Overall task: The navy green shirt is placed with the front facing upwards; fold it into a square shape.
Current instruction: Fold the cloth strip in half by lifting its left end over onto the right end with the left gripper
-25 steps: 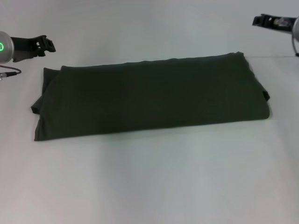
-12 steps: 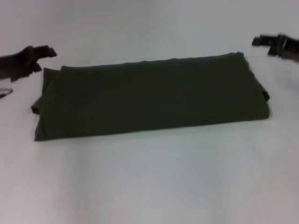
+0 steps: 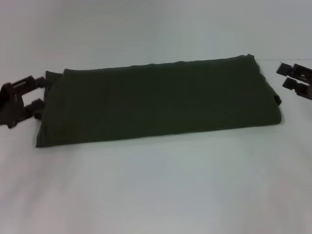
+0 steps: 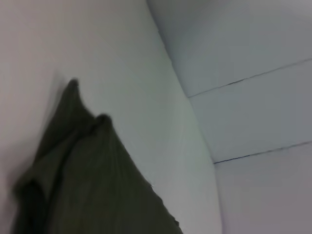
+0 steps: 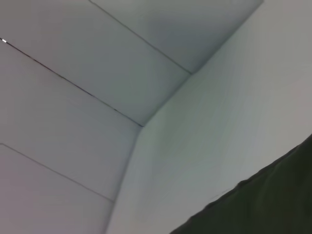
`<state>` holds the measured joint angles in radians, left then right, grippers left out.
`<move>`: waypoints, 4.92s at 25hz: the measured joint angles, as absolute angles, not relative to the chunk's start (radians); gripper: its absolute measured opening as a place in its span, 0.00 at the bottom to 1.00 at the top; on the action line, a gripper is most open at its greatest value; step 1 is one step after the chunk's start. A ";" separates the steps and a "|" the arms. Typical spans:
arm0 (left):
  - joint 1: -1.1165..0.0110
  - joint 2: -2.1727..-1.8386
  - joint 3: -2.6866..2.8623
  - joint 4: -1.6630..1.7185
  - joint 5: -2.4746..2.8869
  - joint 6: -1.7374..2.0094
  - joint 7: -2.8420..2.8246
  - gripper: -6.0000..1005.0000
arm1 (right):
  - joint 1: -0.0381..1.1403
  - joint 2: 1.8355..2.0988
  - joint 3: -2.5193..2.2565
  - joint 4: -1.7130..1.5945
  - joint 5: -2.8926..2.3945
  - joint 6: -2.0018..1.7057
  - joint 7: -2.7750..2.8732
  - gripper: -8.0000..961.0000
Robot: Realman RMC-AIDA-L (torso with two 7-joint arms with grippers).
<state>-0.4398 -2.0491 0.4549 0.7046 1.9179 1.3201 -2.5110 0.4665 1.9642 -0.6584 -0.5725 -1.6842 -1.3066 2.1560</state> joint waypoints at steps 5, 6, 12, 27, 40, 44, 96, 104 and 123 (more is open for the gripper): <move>-0.416 -2.057 0.448 0.649 1.938 1.310 -2.571 0.70 | 0.452 1.962 -0.646 -0.570 -1.683 -1.360 2.140 0.77; -0.412 -2.061 0.448 0.645 1.943 1.298 -2.585 0.70 | 0.452 1.961 -0.647 -0.570 -1.685 -1.362 2.139 0.77; -0.381 -2.085 0.448 0.626 1.946 1.223 -2.643 0.70 | 0.456 1.958 -0.652 -0.569 -1.692 -1.359 2.129 0.77; -0.360 -2.094 0.457 0.616 1.959 1.132 -2.718 0.70 | 0.457 1.952 -0.646 -0.571 -1.691 -1.357 2.123 0.77; -0.364 -2.094 0.455 0.592 1.969 1.100 -2.723 0.70 | 0.456 1.950 -0.643 -0.569 -1.689 -1.355 2.123 0.77; -0.360 -2.094 0.453 0.592 1.968 1.098 -2.723 0.70 | 0.455 1.950 -0.643 -0.569 -1.688 -1.356 2.124 0.77; -0.496 -2.079 0.460 0.492 1.966 0.998 -2.663 0.60 | 0.450 1.948 -0.622 -0.569 -1.686 -1.341 2.123 0.77; -0.491 -2.079 0.460 0.499 1.967 1.006 -2.642 0.55 | 0.448 1.945 -0.607 -0.558 -1.687 -1.341 2.126 0.77; -0.468 -2.071 0.456 0.545 1.964 1.042 -2.564 0.02 | 0.440 1.941 -0.571 -0.526 -1.688 -1.329 2.123 0.76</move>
<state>-0.4683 -2.0713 0.4558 0.5448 1.9641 1.0423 -2.5639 0.4395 1.9413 -0.5706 -0.5259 -1.6884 -1.3292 2.1230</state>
